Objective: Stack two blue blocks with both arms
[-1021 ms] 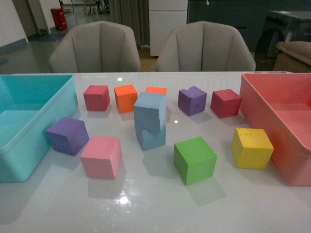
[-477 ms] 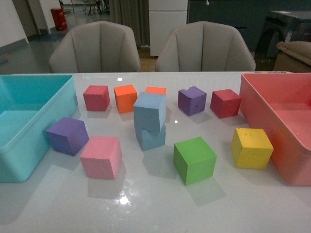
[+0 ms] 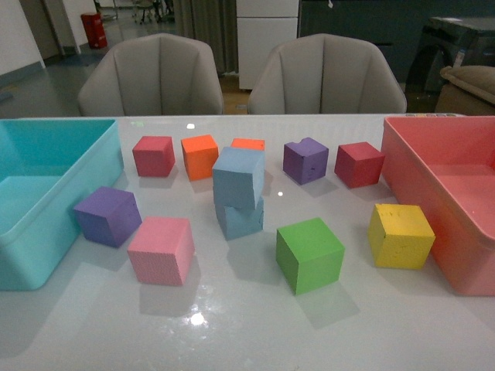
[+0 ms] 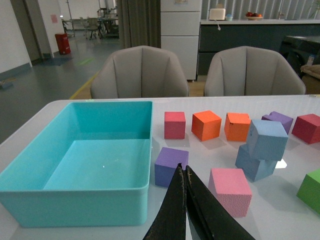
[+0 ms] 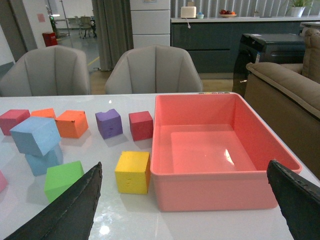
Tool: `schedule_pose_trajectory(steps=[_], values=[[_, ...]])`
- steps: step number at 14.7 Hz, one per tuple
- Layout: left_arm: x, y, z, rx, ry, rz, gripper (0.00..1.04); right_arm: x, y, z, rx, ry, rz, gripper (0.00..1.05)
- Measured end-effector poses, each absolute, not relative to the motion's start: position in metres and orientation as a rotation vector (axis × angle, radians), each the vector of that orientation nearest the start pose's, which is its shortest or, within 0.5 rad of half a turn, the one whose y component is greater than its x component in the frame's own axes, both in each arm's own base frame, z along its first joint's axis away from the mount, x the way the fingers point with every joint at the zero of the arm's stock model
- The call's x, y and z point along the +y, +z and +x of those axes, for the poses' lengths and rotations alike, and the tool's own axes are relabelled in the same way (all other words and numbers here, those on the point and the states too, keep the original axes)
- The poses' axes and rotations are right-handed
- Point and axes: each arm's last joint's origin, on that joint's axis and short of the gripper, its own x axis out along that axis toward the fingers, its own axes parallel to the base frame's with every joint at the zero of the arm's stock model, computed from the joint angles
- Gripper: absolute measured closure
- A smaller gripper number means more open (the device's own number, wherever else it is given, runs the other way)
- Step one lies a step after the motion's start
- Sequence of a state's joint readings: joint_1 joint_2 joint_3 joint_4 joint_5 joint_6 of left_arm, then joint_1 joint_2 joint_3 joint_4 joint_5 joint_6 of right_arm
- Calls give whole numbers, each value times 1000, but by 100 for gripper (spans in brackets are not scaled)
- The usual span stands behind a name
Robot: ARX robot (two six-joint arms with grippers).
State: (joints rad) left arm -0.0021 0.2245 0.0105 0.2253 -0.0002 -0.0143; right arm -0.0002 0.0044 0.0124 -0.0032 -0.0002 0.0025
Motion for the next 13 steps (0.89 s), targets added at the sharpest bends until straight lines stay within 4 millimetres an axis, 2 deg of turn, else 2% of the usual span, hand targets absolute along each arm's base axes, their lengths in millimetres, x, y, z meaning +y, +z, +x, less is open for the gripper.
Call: schedule_pose_trajectory(steps=[4,5,10,11,12,13], values=[[0,169,106,3,-2,-14,103,0,167,97,-5,0,2,6],[0,166,98,1,-2,-14,103,0,167,97,-4,0,2,6],[0,166,98,2,-1,-14,103,0,167,97,-5,0,2,6],[0,166,98,1,0,-14,98,0,167,97,-5,0,2,6],[0,166,98,2,-1,-14,87,0,167,97,-5,0,2,6],[0,166,98,2,-1,-14,58,0,167,97,-5,0,2,6]])
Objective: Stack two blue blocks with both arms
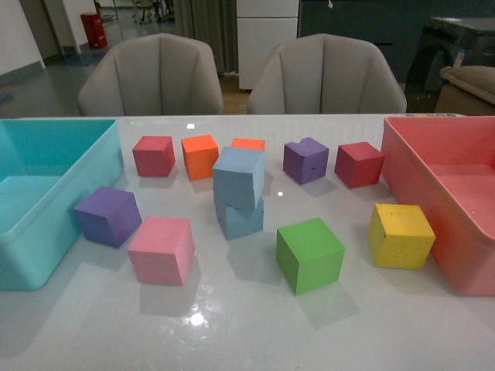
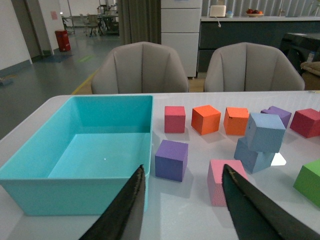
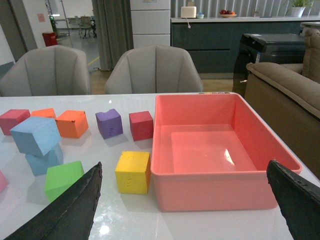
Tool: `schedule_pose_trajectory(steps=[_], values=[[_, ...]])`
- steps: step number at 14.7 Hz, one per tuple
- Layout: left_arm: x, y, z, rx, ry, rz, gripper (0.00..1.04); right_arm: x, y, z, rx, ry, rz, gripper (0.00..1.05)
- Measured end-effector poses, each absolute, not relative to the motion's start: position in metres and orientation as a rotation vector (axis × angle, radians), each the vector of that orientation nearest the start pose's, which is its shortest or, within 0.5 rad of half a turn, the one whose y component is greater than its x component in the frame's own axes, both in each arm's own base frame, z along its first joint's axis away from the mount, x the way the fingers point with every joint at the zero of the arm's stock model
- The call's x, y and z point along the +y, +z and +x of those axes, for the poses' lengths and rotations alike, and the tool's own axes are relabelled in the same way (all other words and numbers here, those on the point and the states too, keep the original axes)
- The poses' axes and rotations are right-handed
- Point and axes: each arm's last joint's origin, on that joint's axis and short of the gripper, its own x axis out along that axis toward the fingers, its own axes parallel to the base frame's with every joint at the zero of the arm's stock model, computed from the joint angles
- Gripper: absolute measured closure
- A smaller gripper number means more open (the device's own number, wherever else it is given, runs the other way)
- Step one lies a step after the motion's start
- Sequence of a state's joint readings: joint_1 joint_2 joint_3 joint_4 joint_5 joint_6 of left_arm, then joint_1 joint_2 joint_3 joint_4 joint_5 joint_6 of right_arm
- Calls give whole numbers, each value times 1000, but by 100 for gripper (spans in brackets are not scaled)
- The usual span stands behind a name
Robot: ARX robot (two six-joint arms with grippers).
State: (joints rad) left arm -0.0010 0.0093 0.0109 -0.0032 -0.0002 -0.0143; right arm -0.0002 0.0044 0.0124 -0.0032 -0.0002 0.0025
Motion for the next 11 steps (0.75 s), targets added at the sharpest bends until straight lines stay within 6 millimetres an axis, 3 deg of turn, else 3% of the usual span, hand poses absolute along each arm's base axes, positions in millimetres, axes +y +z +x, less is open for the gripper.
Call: schedule_pose_trajectory(steps=[1,2,11], values=[[0,166,98,2,-1,-14,20,0,167,97,-5,0,2,6],[0,166,98,2,-1,-14,8,0,167,97,-5,0,2,6],[0,166,98,1,-1,-14,7,0,167,97,-5,0,2,6]])
